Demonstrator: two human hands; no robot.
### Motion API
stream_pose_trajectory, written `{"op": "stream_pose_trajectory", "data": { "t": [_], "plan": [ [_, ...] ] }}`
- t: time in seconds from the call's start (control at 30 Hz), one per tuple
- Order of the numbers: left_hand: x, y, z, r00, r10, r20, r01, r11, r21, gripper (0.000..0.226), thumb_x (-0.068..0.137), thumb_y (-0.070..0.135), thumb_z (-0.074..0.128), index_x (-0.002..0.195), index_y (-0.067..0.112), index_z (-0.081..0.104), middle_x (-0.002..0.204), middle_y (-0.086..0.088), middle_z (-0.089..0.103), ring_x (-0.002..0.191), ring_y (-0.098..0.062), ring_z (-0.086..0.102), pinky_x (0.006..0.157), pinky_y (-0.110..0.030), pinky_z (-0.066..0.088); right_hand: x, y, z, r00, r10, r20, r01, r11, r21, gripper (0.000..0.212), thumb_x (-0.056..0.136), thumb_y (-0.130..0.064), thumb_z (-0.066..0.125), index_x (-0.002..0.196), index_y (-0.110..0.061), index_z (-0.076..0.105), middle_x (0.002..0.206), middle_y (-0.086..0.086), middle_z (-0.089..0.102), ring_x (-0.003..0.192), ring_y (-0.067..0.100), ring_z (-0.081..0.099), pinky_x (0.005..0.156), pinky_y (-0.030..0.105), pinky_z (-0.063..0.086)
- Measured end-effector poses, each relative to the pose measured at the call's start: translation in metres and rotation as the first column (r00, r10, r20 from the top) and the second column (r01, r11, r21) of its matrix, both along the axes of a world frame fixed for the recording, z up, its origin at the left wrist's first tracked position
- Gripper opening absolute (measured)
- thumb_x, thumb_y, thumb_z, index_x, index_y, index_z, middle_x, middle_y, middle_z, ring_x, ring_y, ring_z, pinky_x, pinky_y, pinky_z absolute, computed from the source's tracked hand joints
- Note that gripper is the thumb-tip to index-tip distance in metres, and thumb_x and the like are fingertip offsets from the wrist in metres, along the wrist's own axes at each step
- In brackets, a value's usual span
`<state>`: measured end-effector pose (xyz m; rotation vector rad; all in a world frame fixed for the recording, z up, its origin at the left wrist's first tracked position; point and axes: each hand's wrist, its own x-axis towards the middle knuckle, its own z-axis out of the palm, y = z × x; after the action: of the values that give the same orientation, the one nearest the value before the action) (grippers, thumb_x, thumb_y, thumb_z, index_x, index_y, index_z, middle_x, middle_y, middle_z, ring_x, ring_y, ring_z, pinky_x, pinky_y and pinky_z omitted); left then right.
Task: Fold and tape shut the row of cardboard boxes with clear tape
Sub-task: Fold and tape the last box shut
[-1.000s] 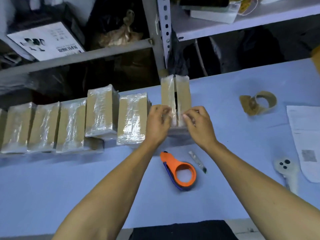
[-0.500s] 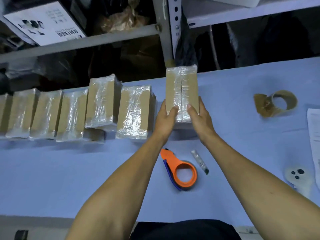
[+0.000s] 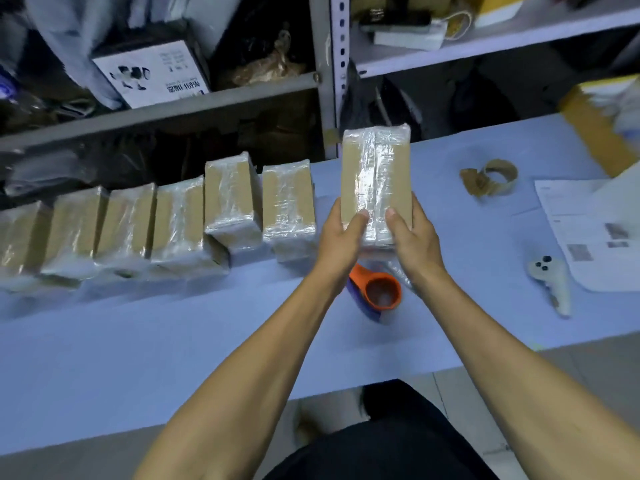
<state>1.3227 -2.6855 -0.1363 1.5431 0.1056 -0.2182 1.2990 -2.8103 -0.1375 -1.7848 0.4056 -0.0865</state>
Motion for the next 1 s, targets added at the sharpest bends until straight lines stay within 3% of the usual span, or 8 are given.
{"op": "stream_pose_trajectory", "data": {
  "t": [0.1, 0.27, 0.37, 0.43, 0.57, 0.7, 0.83, 1.0],
  "plan": [
    [-0.04, 0.025, 0.003, 0.999, -0.041, 0.001, 0.041, 0.998, -0.044, 0.036, 0.095, 0.018, 0.056, 0.131, 0.021, 0.059, 0.121, 0.004, 0.072, 0.112, -0.012, 0.068, 0.099, -0.031, 0.052, -0.045, 0.025, 0.005, 1.0, -0.017, -0.006, 0.017, 0.999, -0.027, 0.05, 0.093, -0.047, 0.049, 0.141, -0.034, 0.045, 0.125, -0.011, 0.065, 0.112, 0.013, 0.061, 0.099, 0.039, 0.049],
    [-0.113, 0.079, -0.01, 0.997, -0.08, 0.02, 0.081, 0.997, -0.011, 0.043, 0.096, 0.042, 0.063, 0.136, 0.029, 0.057, 0.124, 0.011, 0.071, 0.116, -0.008, 0.066, 0.101, -0.035, 0.052, -0.116, 0.077, -0.001, 0.999, -0.021, -0.032, 0.02, 0.999, -0.044, 0.055, 0.099, -0.043, 0.049, 0.15, -0.03, 0.035, 0.14, -0.007, 0.055, 0.124, 0.013, 0.054, 0.106, 0.036, 0.045],
    [-0.145, 0.111, -0.022, 0.999, -0.039, 0.005, 0.039, 0.999, 0.015, 0.044, 0.094, 0.044, 0.067, 0.135, 0.03, 0.059, 0.123, 0.013, 0.071, 0.115, -0.008, 0.067, 0.103, -0.04, 0.052, -0.149, 0.109, -0.008, 1.0, -0.008, -0.009, 0.007, 0.998, -0.06, 0.045, 0.1, -0.037, 0.05, 0.145, -0.033, 0.042, 0.125, -0.021, 0.058, 0.107, -0.011, 0.055, 0.088, 0.006, 0.041],
    [-0.162, 0.129, -0.028, 1.0, -0.009, -0.007, 0.009, 1.0, 0.019, 0.043, 0.093, 0.042, 0.068, 0.134, 0.029, 0.06, 0.122, 0.012, 0.072, 0.114, -0.009, 0.067, 0.102, -0.04, 0.052, -0.164, 0.127, -0.016, 1.0, 0.009, -0.014, -0.01, 0.997, -0.081, 0.044, 0.101, -0.034, 0.051, 0.143, -0.035, 0.042, 0.12, -0.023, 0.058, 0.096, -0.019, 0.053, 0.078, -0.002, 0.037],
    [-0.184, 0.156, -0.043, 0.995, 0.039, -0.094, -0.036, 0.999, 0.027, 0.047, 0.088, 0.042, 0.074, 0.132, 0.03, 0.061, 0.12, 0.011, 0.073, 0.11, -0.009, 0.069, 0.099, -0.039, 0.055, -0.178, 0.151, -0.038, 0.992, 0.081, -0.095, -0.089, 0.993, -0.075, 0.047, 0.1, -0.036, 0.049, 0.146, -0.036, 0.039, 0.136, -0.012, 0.056, 0.115, 0.01, 0.055, 0.092, 0.025, 0.043],
    [-0.192, 0.168, -0.065, 0.975, 0.081, -0.206, -0.074, 0.996, 0.042, 0.042, 0.089, 0.023, 0.077, 0.129, 0.028, 0.062, 0.116, 0.007, 0.074, 0.106, -0.015, 0.071, 0.098, -0.047, 0.056, -0.182, 0.162, -0.065, 0.969, 0.127, -0.211, -0.143, 0.988, -0.061, 0.045, 0.096, -0.039, 0.049, 0.141, -0.035, 0.042, 0.132, -0.011, 0.058, 0.113, 0.016, 0.057, 0.09, 0.029, 0.044],
    [-0.195, 0.175, -0.078, 0.958, 0.086, -0.275, -0.077, 0.996, 0.046, 0.046, 0.087, 0.013, 0.077, 0.13, 0.024, 0.063, 0.116, 0.001, 0.074, 0.106, -0.022, 0.072, 0.095, -0.05, 0.057, -0.182, 0.157, -0.081, 0.93, 0.171, -0.325, -0.2, 0.978, -0.056, 0.048, 0.087, -0.048, 0.057, 0.131, -0.03, 0.048, 0.111, -0.015, 0.059, 0.111, 0.017, 0.059, 0.08, 0.028, 0.044],
    [-0.177, 0.194, -0.069, 0.937, -0.084, -0.34, 0.098, 0.995, 0.025, 0.039, 0.087, 0.012, 0.079, 0.121, 0.026, 0.067, 0.106, 0.005, 0.077, 0.093, -0.018, 0.075, 0.071, -0.032, 0.059, -0.132, 0.134, -0.067, 0.97, 0.163, -0.182, -0.187, 0.975, -0.119, 0.064, 0.08, -0.033, 0.073, 0.136, -0.016, 0.045, 0.132, -0.002, 0.055, 0.123, 0.016, 0.051, 0.098, 0.031, 0.043]
  ]
}}
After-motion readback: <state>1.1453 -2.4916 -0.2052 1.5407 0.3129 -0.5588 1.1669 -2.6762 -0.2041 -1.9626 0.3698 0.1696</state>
